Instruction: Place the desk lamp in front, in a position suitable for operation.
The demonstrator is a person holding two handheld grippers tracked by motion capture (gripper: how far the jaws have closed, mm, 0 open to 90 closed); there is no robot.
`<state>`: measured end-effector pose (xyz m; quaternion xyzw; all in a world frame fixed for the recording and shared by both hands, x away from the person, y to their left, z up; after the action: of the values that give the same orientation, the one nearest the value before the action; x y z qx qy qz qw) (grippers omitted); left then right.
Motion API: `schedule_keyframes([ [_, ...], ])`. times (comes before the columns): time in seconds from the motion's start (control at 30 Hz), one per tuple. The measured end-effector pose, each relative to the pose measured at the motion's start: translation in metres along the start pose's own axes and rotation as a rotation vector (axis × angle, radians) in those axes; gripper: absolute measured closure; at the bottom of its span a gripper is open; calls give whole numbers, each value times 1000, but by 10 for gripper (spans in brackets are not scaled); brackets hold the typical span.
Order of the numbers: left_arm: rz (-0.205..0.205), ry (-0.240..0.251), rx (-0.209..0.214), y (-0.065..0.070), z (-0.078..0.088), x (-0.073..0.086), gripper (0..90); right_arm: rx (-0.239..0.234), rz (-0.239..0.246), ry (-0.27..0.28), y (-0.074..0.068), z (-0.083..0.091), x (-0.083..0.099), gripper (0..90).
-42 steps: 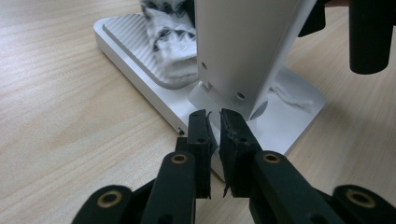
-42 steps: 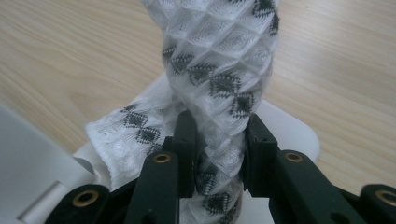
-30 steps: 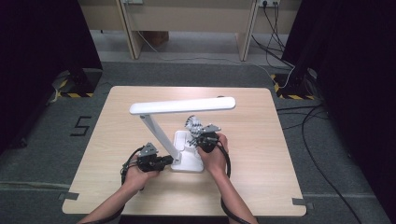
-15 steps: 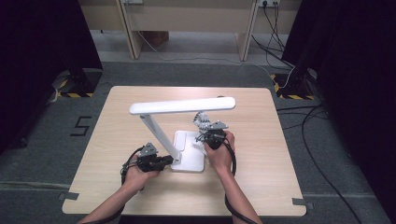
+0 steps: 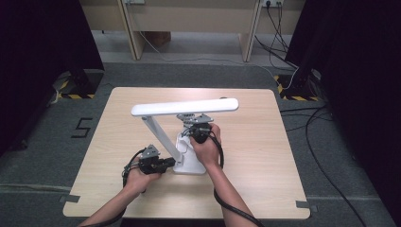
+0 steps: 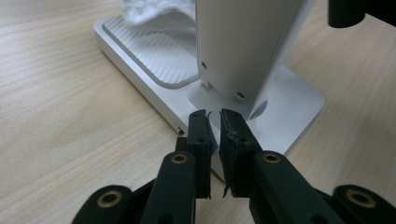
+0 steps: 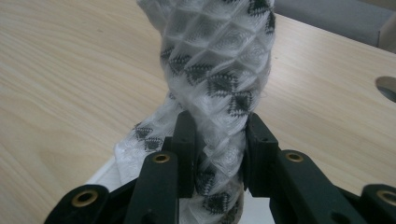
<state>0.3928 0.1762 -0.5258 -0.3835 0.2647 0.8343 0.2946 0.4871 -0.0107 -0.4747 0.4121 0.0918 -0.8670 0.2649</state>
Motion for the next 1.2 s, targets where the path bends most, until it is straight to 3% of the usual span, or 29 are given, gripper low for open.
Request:
schedule_keyframes([
  [0.33, -4, -1, 1, 0, 0, 0, 822, -34, 12, -15, -18, -21, -11, 710],
  [0.63, -3, -1, 1, 0, 0, 0, 821, -24, 10, -58, -17, -34, -5, 712],
  [0.9, -2, 0, -1, 0, 0, 0, 820, 4, -3, -71, -4, -30, 3, 715],
  [1.2, 3, 5, 0, 0, 0, 0, 817, 49, -30, -88, 21, -19, 20, 716],
])
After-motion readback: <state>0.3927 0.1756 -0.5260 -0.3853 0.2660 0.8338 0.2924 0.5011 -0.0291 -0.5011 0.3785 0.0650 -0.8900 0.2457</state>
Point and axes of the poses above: each handheld gripper's, and its own axes: z roughly backward along the jaws, x roughly out of its underside, y roughly to its right, the point moved 2 cm from there along -z, roughly forward along the jaws, and after that the axes turned 3 degrees about -y, right-handed, at the moved point
